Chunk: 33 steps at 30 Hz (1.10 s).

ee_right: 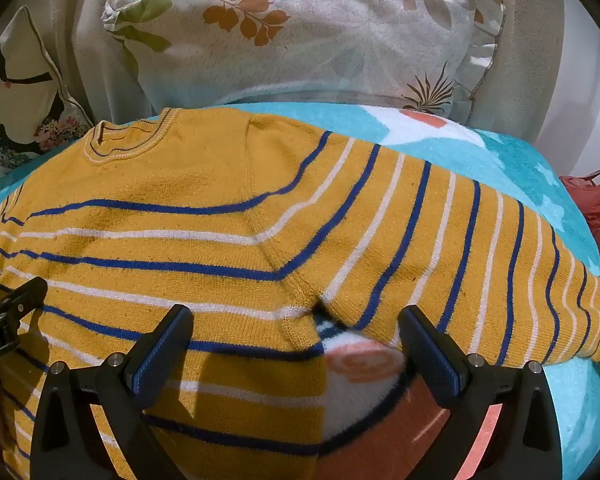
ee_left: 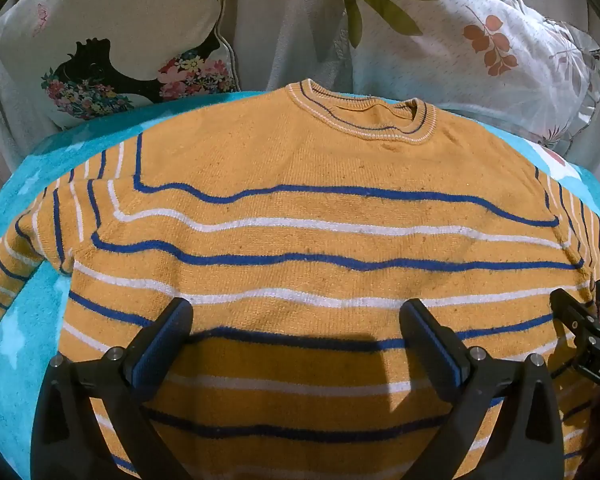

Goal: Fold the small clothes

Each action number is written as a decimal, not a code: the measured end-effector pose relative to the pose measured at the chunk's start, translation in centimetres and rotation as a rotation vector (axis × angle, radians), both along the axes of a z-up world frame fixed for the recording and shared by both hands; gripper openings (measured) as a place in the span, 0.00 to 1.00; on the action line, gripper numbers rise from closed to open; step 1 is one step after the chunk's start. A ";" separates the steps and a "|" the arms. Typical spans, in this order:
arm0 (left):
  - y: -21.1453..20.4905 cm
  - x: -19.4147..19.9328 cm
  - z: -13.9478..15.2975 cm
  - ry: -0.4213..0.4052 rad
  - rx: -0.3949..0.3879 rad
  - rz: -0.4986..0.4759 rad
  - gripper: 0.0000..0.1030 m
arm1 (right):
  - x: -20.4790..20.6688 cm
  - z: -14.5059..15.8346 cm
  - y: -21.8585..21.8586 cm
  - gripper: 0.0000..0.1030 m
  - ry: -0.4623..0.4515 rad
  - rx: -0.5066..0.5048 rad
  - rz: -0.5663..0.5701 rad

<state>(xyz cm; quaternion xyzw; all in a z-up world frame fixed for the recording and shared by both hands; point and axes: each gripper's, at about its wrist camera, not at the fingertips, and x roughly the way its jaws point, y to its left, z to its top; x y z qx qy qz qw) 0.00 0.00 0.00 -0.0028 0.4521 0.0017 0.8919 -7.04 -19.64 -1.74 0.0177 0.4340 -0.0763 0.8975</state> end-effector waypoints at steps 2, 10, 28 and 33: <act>0.0 0.0 0.0 0.000 0.000 0.000 1.00 | 0.0 0.0 0.0 1.00 0.000 0.001 0.000; 0.0 0.0 0.0 0.001 0.001 0.000 1.00 | 0.0 0.1 0.0 1.00 0.000 0.001 0.000; 0.0 0.0 0.0 0.001 0.002 0.000 1.00 | 0.0 0.1 0.0 1.00 0.001 0.001 0.000; 0.0 0.0 0.0 0.001 0.002 0.000 1.00 | 0.0 0.1 0.0 1.00 0.001 0.000 0.000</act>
